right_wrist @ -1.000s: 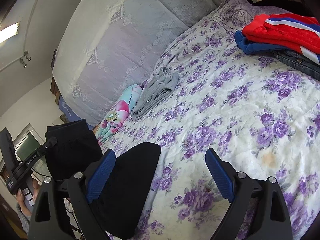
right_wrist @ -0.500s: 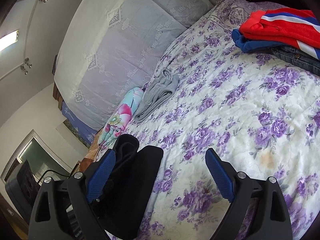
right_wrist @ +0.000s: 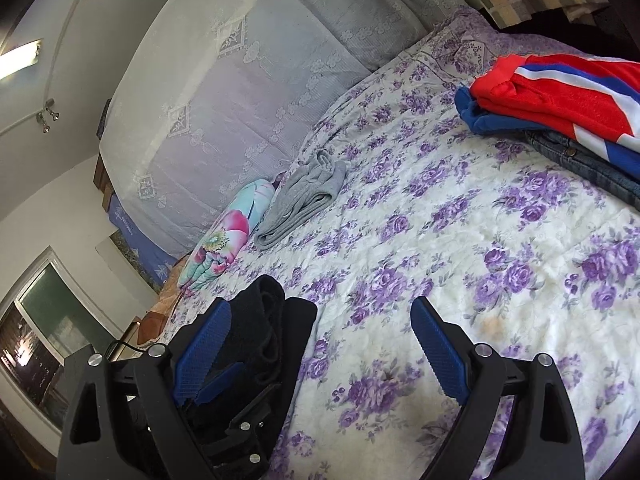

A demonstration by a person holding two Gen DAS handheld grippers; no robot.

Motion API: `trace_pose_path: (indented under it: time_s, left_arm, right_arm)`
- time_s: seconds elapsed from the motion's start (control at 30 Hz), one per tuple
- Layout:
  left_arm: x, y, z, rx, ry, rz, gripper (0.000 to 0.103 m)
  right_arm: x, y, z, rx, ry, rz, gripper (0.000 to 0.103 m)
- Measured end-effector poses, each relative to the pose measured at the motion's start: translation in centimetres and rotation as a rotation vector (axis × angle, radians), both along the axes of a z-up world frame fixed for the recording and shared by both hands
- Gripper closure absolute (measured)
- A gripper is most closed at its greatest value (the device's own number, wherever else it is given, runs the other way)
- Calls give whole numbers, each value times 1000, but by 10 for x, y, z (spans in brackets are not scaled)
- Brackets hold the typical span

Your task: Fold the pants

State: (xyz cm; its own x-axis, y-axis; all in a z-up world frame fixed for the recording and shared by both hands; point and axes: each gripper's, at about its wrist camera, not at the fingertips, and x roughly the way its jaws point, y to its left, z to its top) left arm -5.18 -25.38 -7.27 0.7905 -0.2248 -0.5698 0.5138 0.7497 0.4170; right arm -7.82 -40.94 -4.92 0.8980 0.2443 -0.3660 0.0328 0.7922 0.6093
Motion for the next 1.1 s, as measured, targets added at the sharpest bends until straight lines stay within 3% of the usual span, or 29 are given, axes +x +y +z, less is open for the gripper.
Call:
trace_pose_path:
  time_s: [0.1, 0.27, 0.4, 0.6, 0.73, 0.83, 0.93, 1.03, 1.1]
  left_arm:
    - [3, 2, 3, -33, 27, 2, 55]
    - [8, 15, 17, -152, 86, 3, 53]
    - [10, 39, 39, -233, 48, 55, 46]
    - [22, 122, 83, -334, -65, 250, 39]
    - [33, 199, 99, -390, -75, 433, 35]
    - [36, 254, 97, -445, -17, 545, 35]
    - [33, 277, 82, -475, 28, 597, 30]
    - [36, 279, 59, -471, 72, 604, 30]
    - [40, 271, 46, -462, 107, 585, 30]
  right_arm:
    - [-2, -2, 0, -4, 7, -8, 11]
    - [-7, 5, 1, -26, 19, -2, 11]
    - [-10, 15, 3, -46, 35, 12, 11]
    - [-12, 30, 6, -77, 61, 31, 11]
    - [-8, 45, 18, -127, 51, 53, 11]
    - [-3, 66, 33, -176, 19, 91, 11]
    - [6, 97, 47, -260, -14, 163, 11]
    - [22, 115, 44, -346, 40, 166, 11]
    - [29, 109, 32, -301, 93, 150, 12]
